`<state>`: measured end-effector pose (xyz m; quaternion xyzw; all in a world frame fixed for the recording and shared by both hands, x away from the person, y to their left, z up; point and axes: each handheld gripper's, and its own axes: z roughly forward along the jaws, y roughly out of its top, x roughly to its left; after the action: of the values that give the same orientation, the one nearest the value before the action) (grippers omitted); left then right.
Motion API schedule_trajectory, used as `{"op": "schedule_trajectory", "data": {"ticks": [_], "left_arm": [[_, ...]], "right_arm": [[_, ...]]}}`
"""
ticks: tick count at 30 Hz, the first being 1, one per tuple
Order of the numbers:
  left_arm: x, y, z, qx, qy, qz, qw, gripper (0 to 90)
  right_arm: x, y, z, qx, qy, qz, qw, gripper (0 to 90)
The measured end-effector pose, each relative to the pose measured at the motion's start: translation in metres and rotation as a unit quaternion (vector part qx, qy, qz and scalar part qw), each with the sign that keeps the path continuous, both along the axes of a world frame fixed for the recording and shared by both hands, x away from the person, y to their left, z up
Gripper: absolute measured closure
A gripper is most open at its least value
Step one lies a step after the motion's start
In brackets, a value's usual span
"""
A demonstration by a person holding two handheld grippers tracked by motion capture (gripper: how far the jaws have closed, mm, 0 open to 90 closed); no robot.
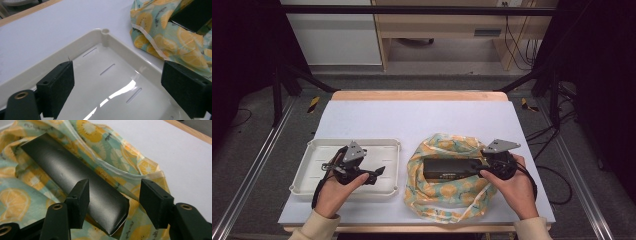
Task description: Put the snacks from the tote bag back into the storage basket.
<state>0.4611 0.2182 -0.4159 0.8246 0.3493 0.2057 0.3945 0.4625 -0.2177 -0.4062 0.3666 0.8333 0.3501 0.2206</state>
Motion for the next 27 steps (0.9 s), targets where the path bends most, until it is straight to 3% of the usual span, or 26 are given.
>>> {"op": "schedule_trajectory", "data": {"ticks": [6, 13, 17, 21, 27], "left_arm": [[0.004, 0.015, -0.003, -0.017, 0.011, 0.014, 0.9997, 10.3], [0.005, 0.024, -0.001, -0.026, 0.009, 0.026, 0.9993, 10.3], [0.004, 0.026, 0.000, -0.031, 0.009, 0.027, 0.9991, 10.3], [0.005, 0.030, 0.002, -0.030, 0.008, 0.030, 0.9991, 10.6], [0.004, 0.032, 0.003, -0.031, 0.007, 0.030, 0.9991, 10.9]], "right_arm": [[0.002, 0.008, 0.003, -0.022, 0.021, 0.024, 0.9992, 37.2], [0.007, 0.011, 0.006, -0.031, 0.054, 0.033, 0.9975, 28.8], [0.010, 0.012, 0.010, -0.038, 0.081, 0.059, 0.9942, 22.1], [0.016, 0.013, 0.018, -0.083, 0.089, 0.092, 0.9883, 28.2], [0.023, 0.019, 0.023, -0.114, 0.087, 0.124, 0.9818, 37.5]]}}
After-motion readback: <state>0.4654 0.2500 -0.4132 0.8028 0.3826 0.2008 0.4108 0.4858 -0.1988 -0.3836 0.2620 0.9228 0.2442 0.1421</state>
